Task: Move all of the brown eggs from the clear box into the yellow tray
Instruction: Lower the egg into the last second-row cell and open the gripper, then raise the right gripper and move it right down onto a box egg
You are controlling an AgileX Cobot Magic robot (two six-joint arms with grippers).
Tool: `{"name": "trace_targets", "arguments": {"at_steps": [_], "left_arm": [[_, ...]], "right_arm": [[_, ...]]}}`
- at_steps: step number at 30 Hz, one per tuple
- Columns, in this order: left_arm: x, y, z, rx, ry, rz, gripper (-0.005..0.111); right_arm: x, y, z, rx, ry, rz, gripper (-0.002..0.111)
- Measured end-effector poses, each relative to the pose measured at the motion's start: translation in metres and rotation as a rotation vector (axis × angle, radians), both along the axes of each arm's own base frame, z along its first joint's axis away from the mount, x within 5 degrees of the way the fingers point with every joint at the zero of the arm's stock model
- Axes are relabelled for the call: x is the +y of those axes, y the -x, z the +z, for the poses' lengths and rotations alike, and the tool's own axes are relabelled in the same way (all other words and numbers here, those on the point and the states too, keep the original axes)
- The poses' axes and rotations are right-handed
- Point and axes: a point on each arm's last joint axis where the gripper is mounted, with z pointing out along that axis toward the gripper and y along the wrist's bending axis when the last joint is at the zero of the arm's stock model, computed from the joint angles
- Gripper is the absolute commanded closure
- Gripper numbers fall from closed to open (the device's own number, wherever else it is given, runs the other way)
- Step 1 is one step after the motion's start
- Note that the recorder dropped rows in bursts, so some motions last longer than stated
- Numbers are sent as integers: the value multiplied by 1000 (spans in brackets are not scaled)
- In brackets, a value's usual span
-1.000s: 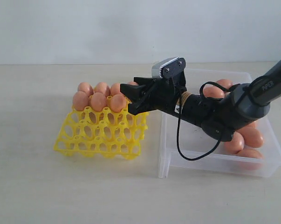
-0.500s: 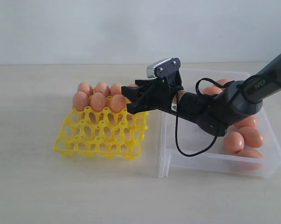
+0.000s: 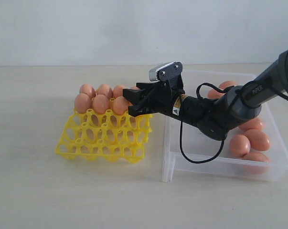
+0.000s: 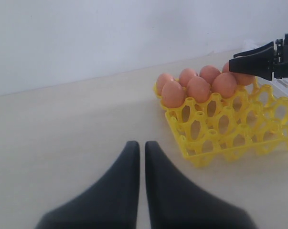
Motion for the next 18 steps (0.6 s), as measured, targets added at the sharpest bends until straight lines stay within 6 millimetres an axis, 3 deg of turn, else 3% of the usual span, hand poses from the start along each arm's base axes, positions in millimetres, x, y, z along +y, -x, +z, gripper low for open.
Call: {"name": "trace_targets", "arguments": {"at_steps": [9, 18], "left_arm": [[0, 0, 0, 0, 0, 0, 103], [0, 0, 0, 0, 0, 0, 103]], "right_arm": [[1, 1, 0, 11, -6, 10, 56], [1, 0, 1, 26, -24, 8, 54]]}}
